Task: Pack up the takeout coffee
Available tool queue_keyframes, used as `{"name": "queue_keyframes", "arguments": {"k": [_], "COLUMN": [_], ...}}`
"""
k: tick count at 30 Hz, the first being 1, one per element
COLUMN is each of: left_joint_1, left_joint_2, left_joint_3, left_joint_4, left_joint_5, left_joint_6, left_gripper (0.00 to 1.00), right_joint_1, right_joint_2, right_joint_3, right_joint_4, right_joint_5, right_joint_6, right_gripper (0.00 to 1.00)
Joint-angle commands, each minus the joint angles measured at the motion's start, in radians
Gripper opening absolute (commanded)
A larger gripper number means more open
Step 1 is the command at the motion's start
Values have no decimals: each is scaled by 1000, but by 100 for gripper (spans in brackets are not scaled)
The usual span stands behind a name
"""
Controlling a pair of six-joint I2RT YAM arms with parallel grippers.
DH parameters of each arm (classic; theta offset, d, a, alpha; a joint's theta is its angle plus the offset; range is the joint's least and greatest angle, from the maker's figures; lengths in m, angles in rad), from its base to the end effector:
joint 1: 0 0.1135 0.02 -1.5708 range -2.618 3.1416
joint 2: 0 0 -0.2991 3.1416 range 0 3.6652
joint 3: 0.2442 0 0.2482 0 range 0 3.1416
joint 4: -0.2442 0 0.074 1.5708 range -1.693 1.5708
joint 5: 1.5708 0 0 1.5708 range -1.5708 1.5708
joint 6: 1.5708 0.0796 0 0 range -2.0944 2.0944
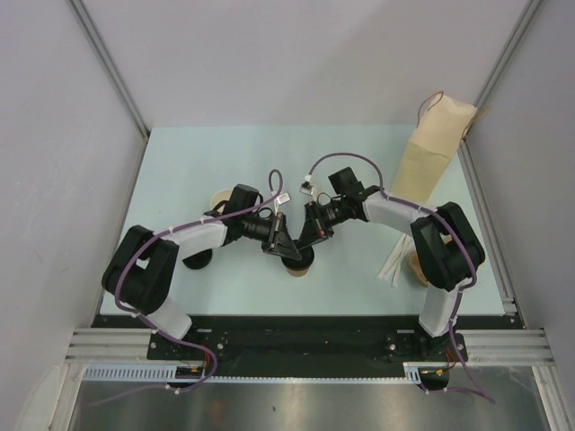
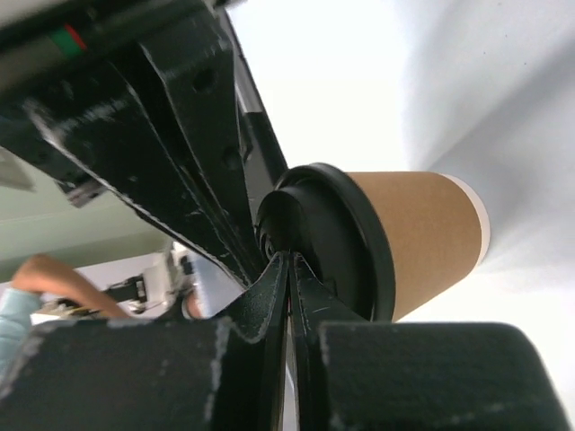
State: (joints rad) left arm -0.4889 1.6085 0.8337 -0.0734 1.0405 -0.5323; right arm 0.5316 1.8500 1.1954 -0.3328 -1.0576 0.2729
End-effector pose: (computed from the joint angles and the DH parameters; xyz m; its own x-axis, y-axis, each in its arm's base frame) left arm 0.2511 -0.2113 0.2011 -0.9468 0.2129 -0.2414 0.3026 0.3327 -0.8932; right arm 0.3030 0.2586 0.2076 -0.8714 -0.3589 -0.3345 -0.4441 0.2873 0.8486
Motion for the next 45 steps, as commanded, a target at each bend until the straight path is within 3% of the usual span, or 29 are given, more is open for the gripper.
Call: {"name": "queue_keyframes", "arguments": {"k": [1, 7, 12, 18, 26, 45], "left_joint_1": [-8, -20, -27, -27, -17, 30], "left_joint_2": [-82, -145, -141, -87, 39, 189], "left_joint_3": [64, 82, 19, 1, 38, 39], "left_joint_4": [69, 29, 40, 37, -94, -157], "left_joint_5": [19, 62, 49, 27, -20, -166], "left_joint_6": [2, 23, 25, 35, 158, 212], "left_gripper": [0, 0, 0, 0, 0, 0], "right_joint_1": [19, 31, 54, 76, 77, 28], "right_joint_2": [-86, -198, -218, -164, -68, 66], "right_joint_3": [-19, -14, -14, -20, -29, -91], "right_joint_4": [26, 38, -67, -146, -173, -117], "right_joint_5": [59, 18, 36, 64, 107, 84], "right_joint_6": [-25, 46, 9, -61, -90, -120], "right_gripper": [6, 8, 7, 5, 4, 1]}}
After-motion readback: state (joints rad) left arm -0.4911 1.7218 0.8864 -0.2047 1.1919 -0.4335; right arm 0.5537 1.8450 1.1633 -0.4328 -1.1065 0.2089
